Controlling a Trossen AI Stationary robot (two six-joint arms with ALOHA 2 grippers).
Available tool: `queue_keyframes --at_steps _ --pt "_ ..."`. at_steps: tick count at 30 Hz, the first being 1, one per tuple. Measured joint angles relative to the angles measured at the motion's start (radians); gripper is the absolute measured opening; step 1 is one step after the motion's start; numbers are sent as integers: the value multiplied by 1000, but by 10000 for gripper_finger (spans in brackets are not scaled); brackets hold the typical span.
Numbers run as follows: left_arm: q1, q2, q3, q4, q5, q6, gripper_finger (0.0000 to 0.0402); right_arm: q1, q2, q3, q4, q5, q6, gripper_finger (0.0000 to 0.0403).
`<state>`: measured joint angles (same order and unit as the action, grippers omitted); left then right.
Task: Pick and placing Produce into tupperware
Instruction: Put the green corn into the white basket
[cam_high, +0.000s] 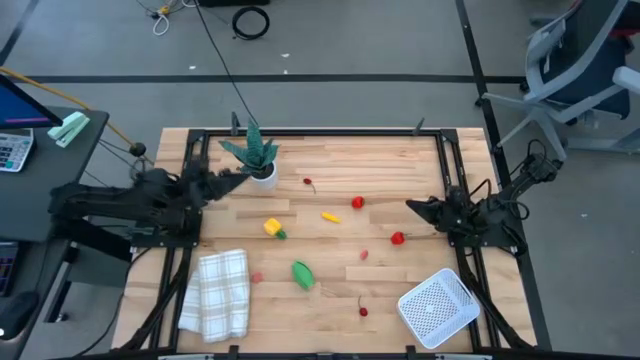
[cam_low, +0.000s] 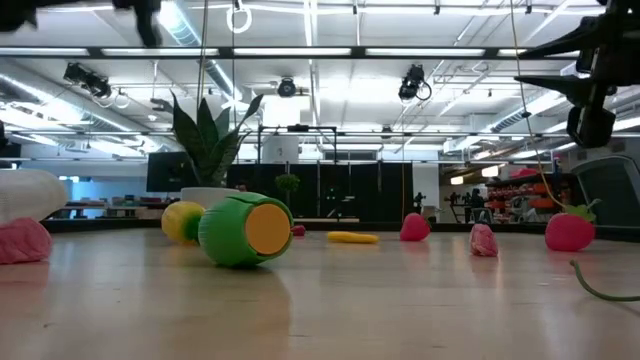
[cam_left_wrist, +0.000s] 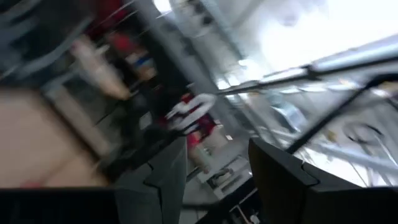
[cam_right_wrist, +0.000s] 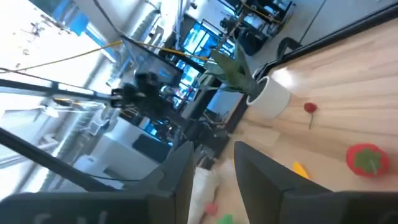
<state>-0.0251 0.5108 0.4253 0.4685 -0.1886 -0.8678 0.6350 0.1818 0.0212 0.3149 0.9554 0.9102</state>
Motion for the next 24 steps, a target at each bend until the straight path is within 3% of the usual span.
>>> queue_keyframes --at_steps 3,6,10,14,18,24 --pt "-24 49 184 -120 10 102 178 0 0 0 23 -2 30 124" --pt "-42 97 374 -395 9 167 177 0 0 0 22 -2 24 124" --pt "-47 204 585 -761 -5 103 176 -11 0 0 33 1 6 124" --pt "-47 321 720 -994 18 75 176 -31 0 0 138 -142 -33 124" --pt "-48 410 782 -1029 54 132 176 -53 0 0 226 -151 -81 124" --pt "-62 550 792 -1044 235 309 176 -66 0 0 235 -171 -96 124"
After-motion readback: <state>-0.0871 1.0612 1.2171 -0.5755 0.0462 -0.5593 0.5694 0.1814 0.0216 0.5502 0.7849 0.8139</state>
